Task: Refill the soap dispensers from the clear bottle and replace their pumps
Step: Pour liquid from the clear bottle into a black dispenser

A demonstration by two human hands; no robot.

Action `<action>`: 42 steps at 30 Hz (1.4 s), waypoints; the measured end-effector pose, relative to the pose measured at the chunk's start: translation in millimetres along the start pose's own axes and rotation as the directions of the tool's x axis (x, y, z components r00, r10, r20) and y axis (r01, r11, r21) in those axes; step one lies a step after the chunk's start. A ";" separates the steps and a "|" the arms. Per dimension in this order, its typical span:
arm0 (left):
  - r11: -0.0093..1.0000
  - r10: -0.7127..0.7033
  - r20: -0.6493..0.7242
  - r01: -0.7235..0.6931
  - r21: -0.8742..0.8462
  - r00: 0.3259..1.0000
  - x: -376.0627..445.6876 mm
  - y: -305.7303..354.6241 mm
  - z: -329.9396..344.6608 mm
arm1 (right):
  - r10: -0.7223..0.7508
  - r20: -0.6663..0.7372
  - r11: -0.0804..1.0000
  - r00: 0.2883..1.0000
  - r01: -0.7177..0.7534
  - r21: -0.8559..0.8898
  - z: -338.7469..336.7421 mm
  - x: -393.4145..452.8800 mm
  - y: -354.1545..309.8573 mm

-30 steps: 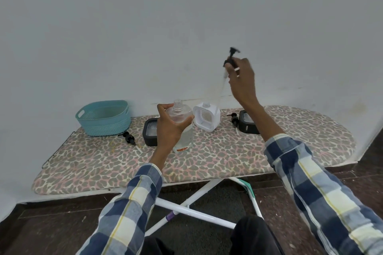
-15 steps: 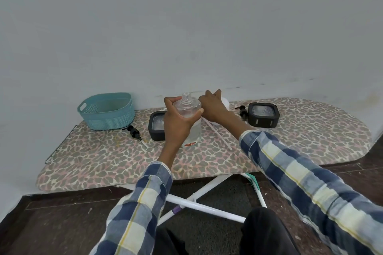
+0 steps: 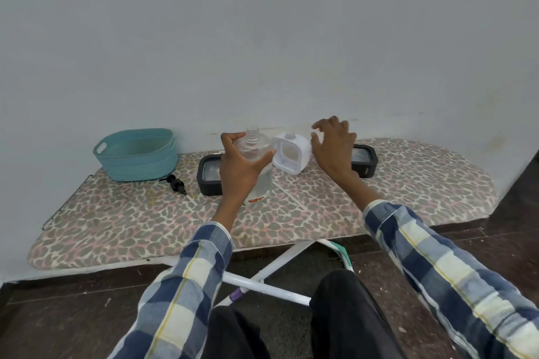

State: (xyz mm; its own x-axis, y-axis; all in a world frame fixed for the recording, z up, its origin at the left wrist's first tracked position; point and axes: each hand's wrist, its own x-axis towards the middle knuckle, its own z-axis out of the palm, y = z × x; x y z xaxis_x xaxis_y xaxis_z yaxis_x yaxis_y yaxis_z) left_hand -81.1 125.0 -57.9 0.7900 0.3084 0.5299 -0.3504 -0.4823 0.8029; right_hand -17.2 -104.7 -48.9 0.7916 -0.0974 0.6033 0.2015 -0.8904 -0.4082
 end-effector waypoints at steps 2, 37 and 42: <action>1.000 -0.002 -0.017 0.002 0.018 1.000 -0.6 1.2 1.8 | 0.177 0.041 0.982 0.983 -0.174 -0.069 -9.3 -7.1 23.5; 0.993 0.039 0.248 -0.009 -0.119 0.968 -13.4 59.9 104.0 | 0.273 -0.227 0.784 0.935 -0.079 0.616 -44.9 -68.9 79.7; 0.988 0.075 0.235 -0.041 -0.149 0.969 -15.8 64.8 95.6 | 0.207 -0.303 0.771 0.930 0.035 0.636 -55.5 -76.6 55.9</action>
State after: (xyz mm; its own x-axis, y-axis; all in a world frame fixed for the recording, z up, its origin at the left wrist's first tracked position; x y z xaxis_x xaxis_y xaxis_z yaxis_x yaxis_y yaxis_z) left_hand -68.2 10.5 -40.4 0.8572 0.0701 0.5102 -0.4535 -0.3668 0.8123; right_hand -98.6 -171.6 -79.8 0.6035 -0.4098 0.6840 0.5504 -0.4066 -0.7292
